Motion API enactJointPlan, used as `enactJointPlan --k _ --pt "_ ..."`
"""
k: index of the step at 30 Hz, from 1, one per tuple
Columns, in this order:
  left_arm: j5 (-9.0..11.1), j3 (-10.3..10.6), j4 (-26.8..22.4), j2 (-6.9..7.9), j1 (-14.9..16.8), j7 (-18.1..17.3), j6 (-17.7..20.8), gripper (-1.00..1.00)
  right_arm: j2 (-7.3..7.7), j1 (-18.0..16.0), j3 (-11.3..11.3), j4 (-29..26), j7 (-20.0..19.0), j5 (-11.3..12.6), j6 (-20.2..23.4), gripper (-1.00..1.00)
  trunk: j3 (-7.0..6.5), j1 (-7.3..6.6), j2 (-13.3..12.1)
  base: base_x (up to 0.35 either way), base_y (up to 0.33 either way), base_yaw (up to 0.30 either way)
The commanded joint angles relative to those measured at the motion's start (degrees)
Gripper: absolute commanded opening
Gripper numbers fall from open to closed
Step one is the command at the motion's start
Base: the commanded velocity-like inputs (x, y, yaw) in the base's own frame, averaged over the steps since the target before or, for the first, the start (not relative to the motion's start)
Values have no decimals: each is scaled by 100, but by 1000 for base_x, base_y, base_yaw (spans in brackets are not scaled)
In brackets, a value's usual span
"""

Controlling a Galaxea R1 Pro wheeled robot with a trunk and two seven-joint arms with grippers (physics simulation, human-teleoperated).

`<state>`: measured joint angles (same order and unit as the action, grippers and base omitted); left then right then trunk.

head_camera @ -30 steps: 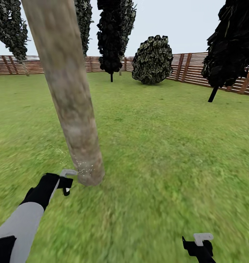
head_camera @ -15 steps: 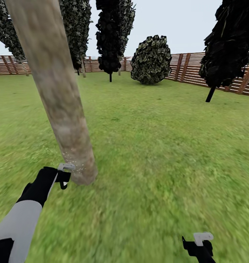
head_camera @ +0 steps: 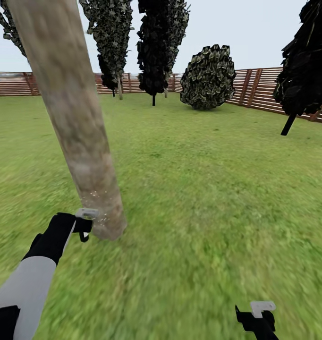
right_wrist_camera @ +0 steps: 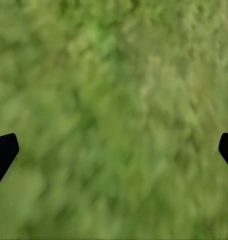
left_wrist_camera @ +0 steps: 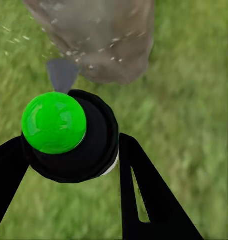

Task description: In the garden, pick up the pesticide atomizer on the floor and spray pesticide onto both trees until each tree trunk is fully covered.

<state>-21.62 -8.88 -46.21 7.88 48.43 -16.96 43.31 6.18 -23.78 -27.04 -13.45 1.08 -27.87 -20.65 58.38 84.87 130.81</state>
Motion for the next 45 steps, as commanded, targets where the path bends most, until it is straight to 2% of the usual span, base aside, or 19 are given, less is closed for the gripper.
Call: enactJointPlan --k 1,15,23,28,35,37,40,45 --pt "0 4 -2 -4 -2 0 49 -100 -2 -2 -1 0 0 0 0 100 0 0 0 69 -259 4" --pt "-43 22 13 29 -59 18 74 -100 -3 -1 6 1 -2 -8 0 100 0 0 0 21 -273 18" --pt "-42 -59 91 192 -135 94 50 -100 -3 -1 6 1 -2 -8 0 100 0 0 0 143 -267 264" --pt "-44 -61 94 197 -250 105 46 -100 -3 -1 6 0 -2 -8 0 100 0 0 0 181 -240 263" --pt "-37 -46 90 140 -264 126 46 -100 -3 0 6 0 -2 -8 0 100 0 0 0 162 -239 28" --pt "-35 -49 92 129 -264 340 46 -100 -3 -2 6 0 -2 -7 0 100 0 0 0 132 -249 0" --pt "-28 -54 98 130 -279 437 46 -100 -3 1 6 0 -2 -7 0 100 0 0 0 101 -261 0" --pt "-8 -68 103 163 -544 465 34 -100 -3 0 2 0 -2 -1 0 100 0 0 0 87 -267 78"
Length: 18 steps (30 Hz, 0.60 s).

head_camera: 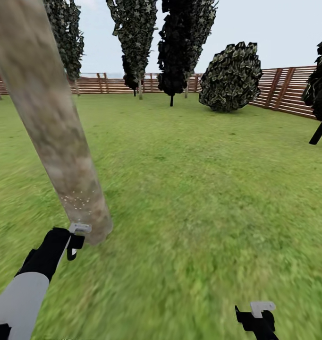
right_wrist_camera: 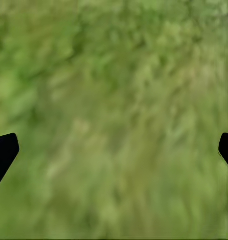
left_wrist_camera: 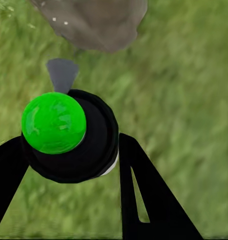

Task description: In the garden, pick up the pesticide atomizer on the floor and spray pesticide onto both trees until each tree trunk is fully covered.

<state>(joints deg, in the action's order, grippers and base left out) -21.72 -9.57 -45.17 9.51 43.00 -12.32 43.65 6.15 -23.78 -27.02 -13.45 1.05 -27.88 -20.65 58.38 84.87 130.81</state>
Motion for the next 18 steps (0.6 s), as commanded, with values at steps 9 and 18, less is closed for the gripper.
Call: enactJointPlan --k 9,18 --pt "14 -753 300 -11 -221 10 -314 -100 0 1 3 0 0 2 0 100 0 0 0 124 -264 268" --pt "54 -966 566 -219 -222 641 -676 -100 3 -1 3 0 -9 -3 0 100 0 0 0 191 -232 138"
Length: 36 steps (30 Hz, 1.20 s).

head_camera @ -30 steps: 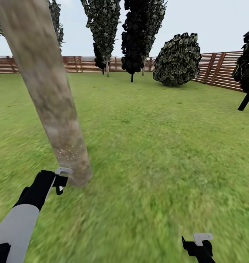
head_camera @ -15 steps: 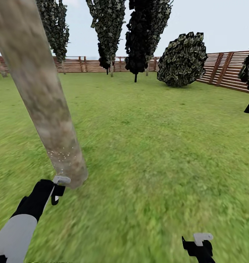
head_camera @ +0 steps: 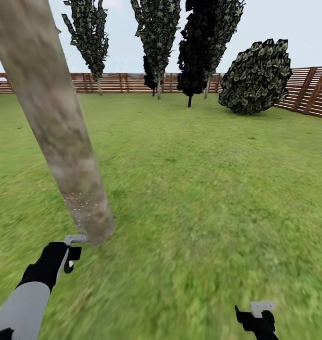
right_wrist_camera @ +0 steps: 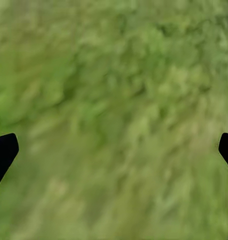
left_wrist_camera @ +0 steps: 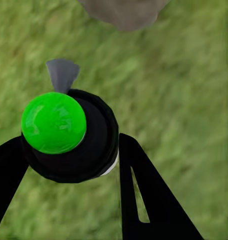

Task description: In the garden, pick up the pesticide atomizer on the floor and spray pesticide onto both trees until each tree trunk is fully covered.

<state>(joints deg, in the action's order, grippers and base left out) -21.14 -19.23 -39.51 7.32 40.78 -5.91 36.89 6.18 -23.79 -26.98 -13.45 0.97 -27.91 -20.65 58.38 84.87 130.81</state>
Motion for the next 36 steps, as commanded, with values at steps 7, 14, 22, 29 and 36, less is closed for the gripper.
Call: enactJointPlan --k 7,14,22,29,36 --pt "-8 -2 4 -196 0 19 -368 -100 -9 2 0 0 0 -3 0 100 0 0 0 155 -240 0" --pt "-42 -10 -86 -181 0 29 -401 -100 -18 2 0 0 5 5 0 100 0 0 0 125 -254 95" --pt "-25 -10 -23 -193 0 347 -395 -100 -36 0 0 0 5 -4 0 100 0 0 0 89 -269 274" --pt "-22 -10 -22 -196 0 354 -397 -100 -37 -1 0 0 8 -4 0 100 0 0 0 9 -273 278" --pt "-9 -10 -17 -205 0 354 -397 -100 -34 3 0 0 9 2 0 100 0 0 0 29 -273 278"
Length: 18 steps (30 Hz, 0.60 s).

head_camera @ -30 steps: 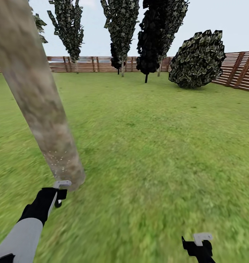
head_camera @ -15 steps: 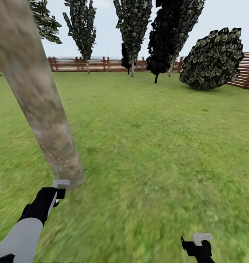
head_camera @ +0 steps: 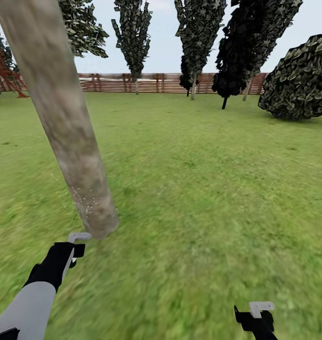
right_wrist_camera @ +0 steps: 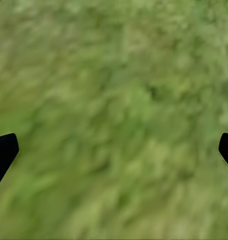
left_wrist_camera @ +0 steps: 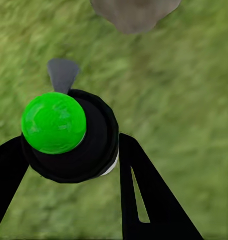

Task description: In the garden, pick up the pesticide atomizer on the floor and spray pesticide onto both trees until each tree trunk is fully covered.

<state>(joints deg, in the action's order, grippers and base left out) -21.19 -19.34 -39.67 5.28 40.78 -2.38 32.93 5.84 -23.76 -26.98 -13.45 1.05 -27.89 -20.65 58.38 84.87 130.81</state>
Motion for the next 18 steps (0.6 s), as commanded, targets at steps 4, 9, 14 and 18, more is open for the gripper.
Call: enactJointPlan --k 4,9,14,18 --pt "1 0 3 -2 0 0 3 -100 4 -2 0 -7 -3 2 0 100 0 0 0 109 -273 137" --pt "1 0 3 -8 0 0 3 -100 13 1 0 -9 -6 -4 0 100 0 0 0 135 -273 10" --pt "1 0 3 -9 0 0 3 -100 21 1 0 -9 -8 -5 0 100 0 0 0 138 -273 0" --pt "1 -4 3 -9 0 0 3 -100 11 -2 0 -9 -9 3 0 100 0 0 0 138 -273 16"
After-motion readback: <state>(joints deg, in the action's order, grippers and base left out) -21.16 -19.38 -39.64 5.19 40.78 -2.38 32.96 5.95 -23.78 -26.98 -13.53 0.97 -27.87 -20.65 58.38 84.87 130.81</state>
